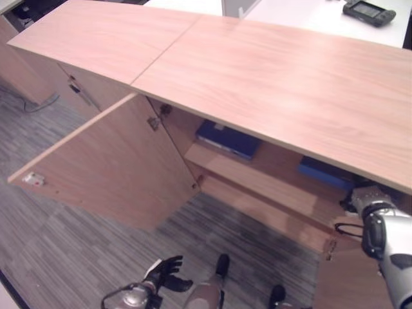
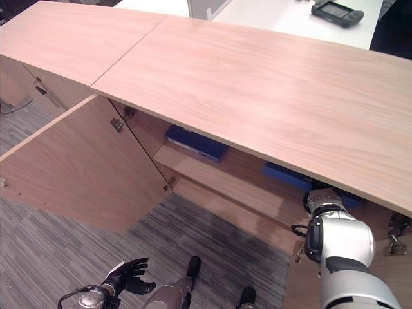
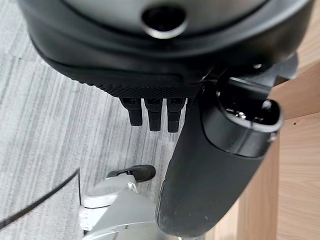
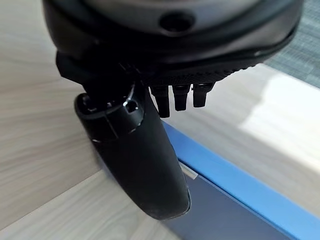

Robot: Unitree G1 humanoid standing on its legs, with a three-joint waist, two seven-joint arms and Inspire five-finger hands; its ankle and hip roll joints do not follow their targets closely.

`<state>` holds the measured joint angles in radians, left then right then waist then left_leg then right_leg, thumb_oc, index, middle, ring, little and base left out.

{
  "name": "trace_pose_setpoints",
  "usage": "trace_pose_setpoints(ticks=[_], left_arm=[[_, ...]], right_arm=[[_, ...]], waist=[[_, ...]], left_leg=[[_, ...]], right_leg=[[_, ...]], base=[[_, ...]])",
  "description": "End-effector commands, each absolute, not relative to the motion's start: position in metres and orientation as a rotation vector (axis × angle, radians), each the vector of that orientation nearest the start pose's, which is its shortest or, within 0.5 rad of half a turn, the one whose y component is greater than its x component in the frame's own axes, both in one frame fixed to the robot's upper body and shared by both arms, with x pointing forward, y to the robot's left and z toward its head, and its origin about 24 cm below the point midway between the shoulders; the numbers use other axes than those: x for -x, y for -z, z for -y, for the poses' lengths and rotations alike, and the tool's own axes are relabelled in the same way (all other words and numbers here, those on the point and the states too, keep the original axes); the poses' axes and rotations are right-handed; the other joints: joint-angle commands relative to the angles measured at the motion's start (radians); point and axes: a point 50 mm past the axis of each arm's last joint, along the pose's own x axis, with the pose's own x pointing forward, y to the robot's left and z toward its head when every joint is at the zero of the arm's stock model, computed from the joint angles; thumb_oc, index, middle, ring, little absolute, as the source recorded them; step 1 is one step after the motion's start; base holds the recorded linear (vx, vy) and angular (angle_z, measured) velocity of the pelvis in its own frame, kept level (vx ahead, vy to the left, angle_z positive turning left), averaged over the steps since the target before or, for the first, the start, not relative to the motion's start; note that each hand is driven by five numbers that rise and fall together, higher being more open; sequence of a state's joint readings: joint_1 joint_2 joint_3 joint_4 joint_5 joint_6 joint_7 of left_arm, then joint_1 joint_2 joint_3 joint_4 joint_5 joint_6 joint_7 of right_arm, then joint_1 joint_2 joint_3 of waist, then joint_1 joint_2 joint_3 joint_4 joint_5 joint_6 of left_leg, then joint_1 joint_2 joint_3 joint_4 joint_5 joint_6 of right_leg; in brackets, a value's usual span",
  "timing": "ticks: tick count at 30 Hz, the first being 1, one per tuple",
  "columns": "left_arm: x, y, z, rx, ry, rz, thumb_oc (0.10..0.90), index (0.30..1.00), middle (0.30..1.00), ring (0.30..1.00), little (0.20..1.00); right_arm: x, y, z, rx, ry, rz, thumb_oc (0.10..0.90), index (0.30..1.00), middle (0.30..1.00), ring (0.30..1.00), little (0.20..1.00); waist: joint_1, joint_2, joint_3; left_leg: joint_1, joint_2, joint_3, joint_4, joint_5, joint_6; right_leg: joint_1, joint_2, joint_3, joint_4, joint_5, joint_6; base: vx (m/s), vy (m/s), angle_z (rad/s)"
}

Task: Put the empty folder in the office cabinet

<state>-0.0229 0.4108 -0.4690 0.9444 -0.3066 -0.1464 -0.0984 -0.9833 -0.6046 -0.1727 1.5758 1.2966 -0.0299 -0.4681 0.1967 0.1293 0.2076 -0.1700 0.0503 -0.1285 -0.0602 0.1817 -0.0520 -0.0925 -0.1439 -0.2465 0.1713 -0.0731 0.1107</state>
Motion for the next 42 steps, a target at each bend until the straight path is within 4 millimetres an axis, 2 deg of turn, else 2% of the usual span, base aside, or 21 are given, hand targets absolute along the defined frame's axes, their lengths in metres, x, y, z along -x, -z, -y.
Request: trace_pose_setpoints(ticks=[1, 3, 5, 7, 8, 13, 18, 20, 21, 23, 27, 30, 31, 32, 33, 34, 38, 42], left_arm=[[-0.17, 0.115, -0.249, -0.327, 0.142, -0.826, 0.8, 0.9, 0.9, 0.9, 0.9], [-0.168, 0.116, -0.252, -0.322, 0.121, -0.831, 0.8, 0.9, 0.9, 0.9, 0.9], [-0.165, 0.116, -0.256, -0.311, 0.083, -0.835, 0.8, 0.9, 0.9, 0.9, 0.9], [-0.165, 0.117, -0.257, -0.308, 0.074, -0.837, 0.8, 0.9, 0.9, 0.9, 0.9], [-0.164, 0.117, -0.257, -0.294, 0.06, -0.84, 0.8, 0.9, 0.9, 0.9, 0.9], [-0.163, 0.118, -0.258, -0.269, 0.029, -0.842, 0.8, 0.9, 0.9, 0.9, 0.9], [-0.162, 0.119, -0.258, -0.248, 0.009, -0.845, 0.8, 0.9, 0.9, 0.9, 0.9], [-0.166, 0.119, -0.255, -0.24, 0.01, -0.841, 0.8, 0.9, 0.9, 0.9, 0.9], [-0.166, 0.119, -0.255, -0.24, 0.01, -0.842, 0.8, 0.9, 0.9, 0.9, 0.9], [-0.168, 0.119, -0.254, -0.228, -0.005, -0.838, 0.8, 0.9, 0.9, 0.9, 0.9], [-0.17, 0.12, -0.251, -0.231, -0.004, -0.844, 0.8, 0.9, 0.9, 0.9, 0.9], [-0.17, 0.12, -0.251, -0.233, -0.005, -0.847, 0.8, 0.9, 0.9, 0.9, 0.9], [-0.17, 0.121, -0.25, -0.236, 0.002, -0.851, 0.8, 0.9, 0.9, 0.9, 0.9], [-0.204, 0.112, -0.23, -0.247, 0.021, -0.789, 0.8, 0.9, 0.9, 0.9, 0.9], [-0.204, 0.112, -0.23, -0.247, 0.022, -0.788, 0.8, 0.9, 0.9, 0.9, 0.9], [-0.22, 0.106, -0.221, -0.212, 0.013, -0.767, 0.8, 0.9, 0.9, 0.9, 0.9], [-0.217, 0.112, -0.211, -0.202, 0.008, -0.792, 0.8, 0.9, 0.9, 0.9, 0.9], [-0.213, 0.116, -0.208, -0.2, 0.018, -0.814, 0.8, 0.9, 0.9, 0.9, 0.9]], right_arm=[[-0.343, -0.118, 0.361, -0.97, 1.057, -0.138, 0.8, 0.9, 0.9, 0.9, 0.9], [-0.35, -0.137, 0.362, -0.922, 1.02, -0.087, 0.8, 0.9, 0.9, 0.9, 0.9], [-0.366, -0.175, 0.353, -0.797, 0.921, 0.009, 0.8, 0.9, 0.9, 0.9, 0.9], [-0.369, -0.183, 0.35, -0.769, 0.898, 0.025, 0.8, 0.9, 0.9, 0.9, 0.9], [-0.374, -0.196, 0.345, -0.725, 0.857, 0.06, 0.8, 0.9, 0.9, 0.9, 0.9], [-0.385, -0.22, 0.329, -0.647, 0.776, 0.122, 0.8, 0.9, 0.9, 0.9, 0.9], [-0.39, -0.224, 0.319, -0.63, 0.746, 0.131, 0.8, 0.9, 0.9, 0.9, 0.9], [-0.393, -0.207, 0.308, -0.641, 0.733, 0.089, 0.8, 0.9, 0.9, 0.9, 0.9], [-0.393, -0.206, 0.308, -0.642, 0.733, 0.087, 0.8, 0.9, 0.9, 0.9, 0.9], [-0.395, -0.185, 0.296, -0.667, 0.727, 0.033, 0.8, 0.9, 0.9, 0.9, 0.9], [-0.391, -0.15, 0.29, -0.738, 0.758, -0.053, 0.8, 0.9, 0.9, 0.9, 0.9], [-0.389, -0.137, 0.287, -0.777, 0.771, -0.085, 0.8, 0.9, 0.9, 0.9, 0.9], [-0.384, -0.124, 0.289, -0.815, 0.802, -0.123, 0.8, 0.9, 0.9, 0.9, 0.9], [-0.39, -0.118, 0.269, -0.82, 0.763, -0.156, 0.8, 0.9, 0.9, 0.9, 0.9], [-0.39, -0.119, 0.269, -0.82, 0.763, -0.155, 0.8, 0.9, 0.9, 0.9, 0.9], [-0.391, -0.111, 0.259, -0.86, 0.757, -0.199, 0.8, 0.9, 0.9, 0.9, 0.9], [-0.382, -0.095, 0.269, -0.896, 0.835, -0.249, 0.8, 0.9, 0.9, 0.9, 0.9], [-0.377, -0.084, 0.268, -0.903, 0.854, -0.274, 0.8, 0.9, 0.9, 0.9, 0.9]], waist=[[0.034, -0.034, -0.014], [0.033, -0.031, -0.013], [0.022, -0.027, -0.005], [0.017, -0.026, -0.003], [0.009, -0.025, 0.0], [-0.005, -0.022, 0.008], [-0.011, -0.022, 0.009], [-0.018, -0.019, 0.011], [-0.019, -0.02, 0.01], [-0.021, -0.02, 0.011], [-0.021, -0.022, 0.007], [-0.02, -0.024, 0.005], [-0.019, -0.025, 0.002], [-0.031, -0.032, 0.0], [-0.031, -0.031, 0.0], [-0.04, -0.035, -0.01], [-0.03, -0.05, -0.029], [-0.028, -0.061, -0.041]], left_leg=[[0.048, 0.06, -0.004, 0.027, -0.148, -0.069], [0.048, 0.059, -0.001, 0.023, -0.145, -0.068], [0.046, 0.058, 0.006, 0.015, -0.139, -0.065], [0.046, 0.058, 0.007, 0.013, -0.138, -0.065], [0.045, 0.058, 0.011, 0.012, -0.137, -0.063], [0.044, 0.055, 0.018, 0.007, -0.134, -0.06], [0.044, 0.055, 0.022, 0.004, -0.131, -0.06], [0.046, 0.054, 0.022, 0.003, -0.13, -0.06], [0.046, 0.054, 0.021, 0.003, -0.13, -0.06], [0.048, 0.054, 0.023, 0.004, -0.131, -0.059], [0.051, 0.054, 0.023, 0.004, -0.133, -0.058], [0.052, 0.055, 0.023, 0.004, -0.134, -0.058], [0.054, 0.055, 0.022, 0.005, -0.136, -0.058], [0.057, 0.056, 0.023, 0.008, -0.139, -0.059], [0.056, 0.056, 0.022, 0.008, -0.138, -0.059], [0.06, 0.058, 0.023, 0.009, -0.141, -0.058], [0.07, 0.062, 0.017, 0.006, -0.146, -0.06], [0.08, 0.064, 0.014, 0.004, -0.147, -0.061]], right_leg=[[0.006, -0.076, 0.026, 0.013, -0.047, 0.057], [0.002, -0.075, 0.03, 0.01, -0.045, 0.056], [-0.007, -0.071, 0.042, 0.001, -0.033, 0.055], [-0.009, -0.07, 0.045, 0.0, -0.031, 0.054], [-0.013, -0.069, 0.049, 0.0, -0.028, 0.054], [-0.023, -0.064, 0.06, -0.003, -0.02, 0.051], [-0.021, -0.064, 0.061, -0.01, -0.016, 0.05], [-0.019, -0.063, 0.063, -0.012, -0.016, 0.049], [-0.019, -0.063, 0.062, -0.012, -0.016, 0.049], [-0.018, -0.063, 0.064, -0.012, -0.015, 0.047], [-0.013, -0.062, 0.064, -0.016, -0.014, 0.047], [-0.012, -0.063, 0.063, -0.017, -0.014, 0.047], [-0.009, -0.063, 0.062, -0.017, -0.016, 0.047], [-0.006, -0.063, 0.062, -0.014, -0.021, 0.048], [-0.007, -0.063, 0.061, -0.015, -0.019, 0.048], [-0.003, -0.063, 0.063, -0.015, -0.02, 0.048], [0.016, -0.064, 0.051, -0.018, -0.025, 0.049], [0.033, -0.062, 0.044, -0.025, -0.024, 0.049]], base=[[0.0, 0.0, 0.0], [-0.02, 0.008, -0.01], [-0.06, 0.026, -0.05], [-0.04, 0.021, -0.11], [-0.03, 0.023, -0.13], [-0.02, 0.013, -0.03], [-0.01, 0.008, -0.02], [-0.01, 0.006, -0.03], [-0.01, 0.006, -0.04], [-0.01, 0.002, -0.06], [0.0, -0.002, -0.01], [0.0, 0.0, 0.0], [0.0, 0.0, 0.0], [0.0, 0.0, 0.0], [0.03, -0.002, 0.04], [0.0, 0.0, 0.0], [0.04, -0.023, 0.02], [0.04, -0.024, 0.05]])
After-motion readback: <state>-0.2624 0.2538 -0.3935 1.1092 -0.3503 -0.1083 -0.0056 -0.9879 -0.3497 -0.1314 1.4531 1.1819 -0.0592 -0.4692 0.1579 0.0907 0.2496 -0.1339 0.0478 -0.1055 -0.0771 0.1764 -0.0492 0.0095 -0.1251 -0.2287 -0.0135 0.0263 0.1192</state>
